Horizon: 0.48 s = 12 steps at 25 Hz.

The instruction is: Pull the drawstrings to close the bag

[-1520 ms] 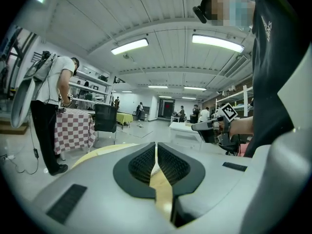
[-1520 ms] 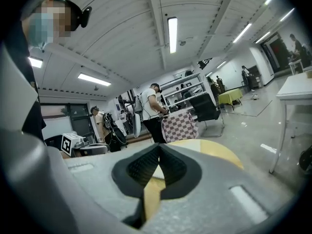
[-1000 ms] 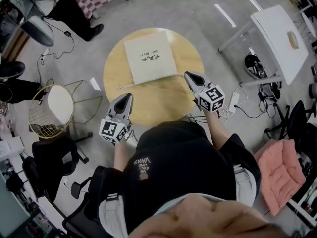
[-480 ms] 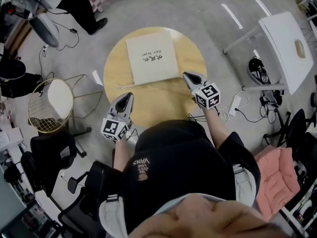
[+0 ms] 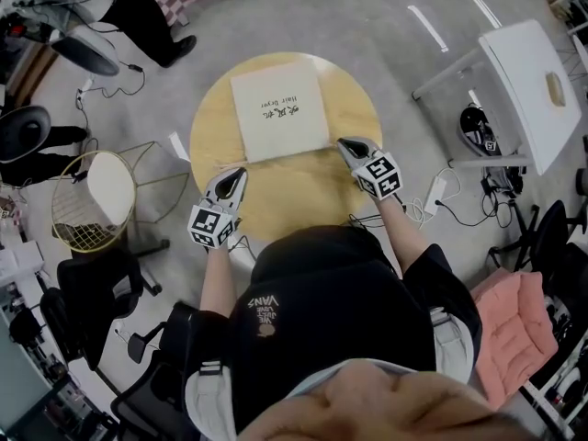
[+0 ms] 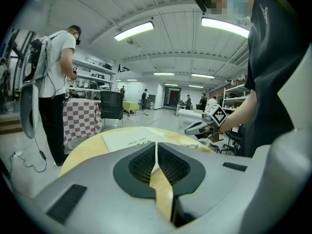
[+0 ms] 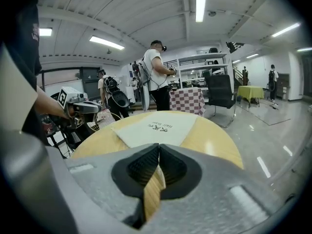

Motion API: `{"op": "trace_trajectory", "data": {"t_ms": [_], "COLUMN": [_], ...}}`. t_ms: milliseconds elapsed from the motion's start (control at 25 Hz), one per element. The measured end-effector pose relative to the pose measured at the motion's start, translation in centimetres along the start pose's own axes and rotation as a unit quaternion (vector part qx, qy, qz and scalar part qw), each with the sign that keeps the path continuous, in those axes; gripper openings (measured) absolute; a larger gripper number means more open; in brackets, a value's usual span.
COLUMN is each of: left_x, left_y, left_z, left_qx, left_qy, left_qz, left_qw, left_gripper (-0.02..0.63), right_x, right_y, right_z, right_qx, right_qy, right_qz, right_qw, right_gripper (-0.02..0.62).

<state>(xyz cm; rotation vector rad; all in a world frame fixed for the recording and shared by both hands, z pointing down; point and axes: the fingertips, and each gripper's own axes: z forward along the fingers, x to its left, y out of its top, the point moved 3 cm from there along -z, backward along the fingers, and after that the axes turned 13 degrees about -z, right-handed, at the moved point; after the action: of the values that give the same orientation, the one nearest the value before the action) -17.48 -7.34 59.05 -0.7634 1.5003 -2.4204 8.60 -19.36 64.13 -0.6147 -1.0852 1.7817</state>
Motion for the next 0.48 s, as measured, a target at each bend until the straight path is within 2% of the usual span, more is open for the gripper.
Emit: {"op": "trace_trajectory", "data": {"t_ms": [120, 200, 360, 480], "left_x": [1.0, 1.7, 2.9, 3.6], "left_y": [-0.6, -1.1, -2.4, -3.0], "left_z": [0.6, 0.9, 1.4, 1.6], "left_qx": [0.012, 0.019, 0.046, 0.058], "left_qy": [0.008, 0.015, 0.03, 0.035], "left_qz": [-0.006, -0.015, -0.017, -0.016], "left_qw": [0.9999, 0.9996, 0.9984, 0.9976], "left_gripper": [0.012, 0.012, 0.015, 0.08], "right_x": [-0.4, -0.7, -0.4, 0.1], "right_y": [-0.9, -1.4, -2.3, -2.7], "right_z": [0.4, 0.5, 0.9, 1.2], "right_qx": [0.016, 0.026, 0.046, 0.068], "right_qy": [-0.005, -0.007, 0.008, 0.024], "right_qz": [0.007, 0.016, 0.009, -0.014], "right_qw": [1.0, 1.0, 0.999, 0.997], "right_gripper": [0.002, 0.11, 0.11, 0.11]}}
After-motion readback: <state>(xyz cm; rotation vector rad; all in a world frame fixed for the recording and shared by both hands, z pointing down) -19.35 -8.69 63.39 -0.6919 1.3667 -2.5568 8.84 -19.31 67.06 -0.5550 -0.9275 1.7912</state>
